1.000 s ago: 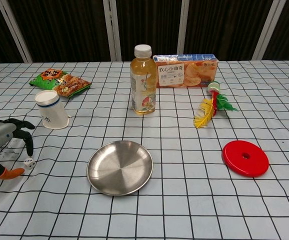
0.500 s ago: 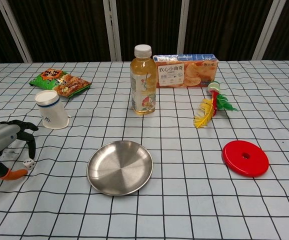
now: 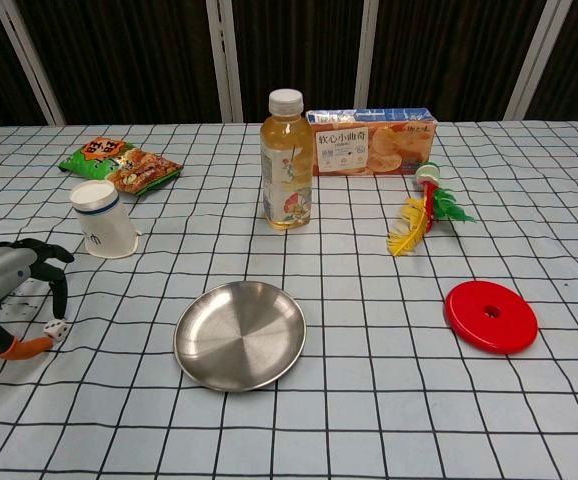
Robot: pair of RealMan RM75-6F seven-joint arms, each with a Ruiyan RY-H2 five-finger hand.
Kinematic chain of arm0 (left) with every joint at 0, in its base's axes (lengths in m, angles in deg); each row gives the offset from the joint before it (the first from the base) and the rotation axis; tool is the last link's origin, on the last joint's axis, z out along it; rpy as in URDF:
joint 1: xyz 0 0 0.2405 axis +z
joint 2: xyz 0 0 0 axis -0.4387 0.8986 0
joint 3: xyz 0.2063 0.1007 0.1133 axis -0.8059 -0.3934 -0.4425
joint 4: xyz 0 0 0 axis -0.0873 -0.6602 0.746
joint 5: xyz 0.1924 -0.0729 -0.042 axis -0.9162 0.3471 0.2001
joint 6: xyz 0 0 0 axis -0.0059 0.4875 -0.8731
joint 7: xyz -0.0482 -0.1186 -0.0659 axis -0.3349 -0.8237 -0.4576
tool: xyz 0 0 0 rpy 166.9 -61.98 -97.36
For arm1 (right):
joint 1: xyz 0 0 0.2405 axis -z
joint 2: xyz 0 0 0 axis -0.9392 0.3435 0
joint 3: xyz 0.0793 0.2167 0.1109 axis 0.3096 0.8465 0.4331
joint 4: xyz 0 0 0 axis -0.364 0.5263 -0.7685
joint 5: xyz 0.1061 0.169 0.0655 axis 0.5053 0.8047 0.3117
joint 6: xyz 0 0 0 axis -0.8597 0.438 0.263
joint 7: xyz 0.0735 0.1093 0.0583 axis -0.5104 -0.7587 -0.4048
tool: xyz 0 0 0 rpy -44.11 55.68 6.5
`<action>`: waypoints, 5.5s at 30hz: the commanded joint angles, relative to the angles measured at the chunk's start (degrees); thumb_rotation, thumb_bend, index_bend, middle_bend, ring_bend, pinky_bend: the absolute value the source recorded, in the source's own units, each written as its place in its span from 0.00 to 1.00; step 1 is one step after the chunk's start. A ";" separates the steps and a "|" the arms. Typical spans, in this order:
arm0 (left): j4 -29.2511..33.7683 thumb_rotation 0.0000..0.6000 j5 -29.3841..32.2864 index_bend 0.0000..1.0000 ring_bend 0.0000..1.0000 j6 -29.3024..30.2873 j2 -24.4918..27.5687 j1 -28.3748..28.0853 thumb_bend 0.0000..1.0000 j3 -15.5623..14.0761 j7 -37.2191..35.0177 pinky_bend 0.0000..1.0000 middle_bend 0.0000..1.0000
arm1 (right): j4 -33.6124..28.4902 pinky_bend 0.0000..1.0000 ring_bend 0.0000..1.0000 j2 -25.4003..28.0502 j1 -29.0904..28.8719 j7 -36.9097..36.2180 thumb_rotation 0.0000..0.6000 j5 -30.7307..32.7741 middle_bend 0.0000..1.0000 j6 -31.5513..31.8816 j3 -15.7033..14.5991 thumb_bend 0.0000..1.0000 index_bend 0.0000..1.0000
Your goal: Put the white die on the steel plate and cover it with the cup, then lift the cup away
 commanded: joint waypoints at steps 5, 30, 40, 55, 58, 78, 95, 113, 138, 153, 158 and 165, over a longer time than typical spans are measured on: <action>0.08 1.00 0.08 0.49 0.00 -0.13 -0.02 -0.14 0.41 0.00 -0.07 0.05 0.09 | 0.03 0.00 0.13 -0.07 -0.04 0.08 1.00 -0.06 0.14 -0.13 -0.06 0.06 0.17; -0.07 1.00 -2.33 0.57 0.00 1.27 0.20 0.28 0.46 0.25 -3.63 0.05 0.13 | -0.07 0.00 0.13 -0.11 -0.07 0.16 1.00 0.06 0.14 -0.39 -0.06 0.06 0.17; 5.79 1.00 -10.45 0.57 0.00 3.28 3.14 0.94 0.46 -0.60 -12.63 0.05 0.14 | -0.36 0.00 0.13 -0.03 -0.07 0.11 1.00 -0.11 0.14 -0.24 -0.04 0.06 0.17; 6.62 1.00 -7.58 0.57 0.00 -6.80 -2.00 -6.35 0.45 4.22 -14.38 0.05 0.14 | -1.06 0.00 0.13 0.70 0.43 -0.96 1.00 -0.08 0.14 0.89 0.27 0.06 0.17; 4.58 1.00 -6.38 0.57 0.00 -9.20 -4.38 -8.44 0.45 5.37 -13.95 0.05 0.14 | -0.99 0.00 0.13 0.84 0.49 -1.30 1.00 0.01 0.14 1.01 0.38 0.06 0.17; -0.34 1.00 1.47 0.57 0.00 -13.30 -10.59 -14.30 0.45 6.42 -4.65 0.05 0.14 | -0.83 0.00 0.13 1.09 0.60 -2.08 1.00 0.45 0.14 0.74 0.50 0.06 0.17; 0.21 1.00 6.77 0.09 0.00 -14.69 -9.69 -16.56 0.15 5.24 2.11 0.05 0.00 | -0.73 0.00 0.13 1.15 0.55 -2.08 1.00 0.55 0.14 0.56 0.56 0.06 0.17; 14.68 1.00 -4.85 0.12 0.00 -3.33 14.28 -9.42 0.14 5.14 -2.54 0.05 0.00 | -3.50 0.00 0.13 2.48 1.32 -1.29 1.00 -1.40 0.14 3.38 0.51 0.06 0.17; -0.04 1.00 17.52 0.13 0.06 -13.14 11.62 -21.42 0.23 10.41 8.44 0.13 0.10 | -3.49 0.00 0.13 2.25 1.00 -0.09 1.00 0.13 0.14 1.37 0.42 0.06 0.17; -2.90 1.00 24.89 0.25 0.15 -13.84 9.89 -24.40 0.31 8.74 12.77 0.21 0.21 | -2.76 0.00 0.13 1.67 0.49 0.24 1.00 0.81 0.14 0.13 0.56 0.06 0.17; -3.10 1.00 25.00 0.25 0.15 -13.29 9.15 -24.92 0.32 8.53 12.46 0.23 0.21 | -2.60 0.00 0.13 1.62 0.46 0.12 1.00 0.78 0.14 0.02 0.50 0.06 0.17; -3.41 1.00 23.48 0.30 0.22 -12.37 8.07 -25.33 0.35 7.64 11.58 0.31 0.28 | -2.66 0.00 0.13 1.68 0.43 -0.03 1.00 0.63 0.14 0.02 0.48 0.06 0.17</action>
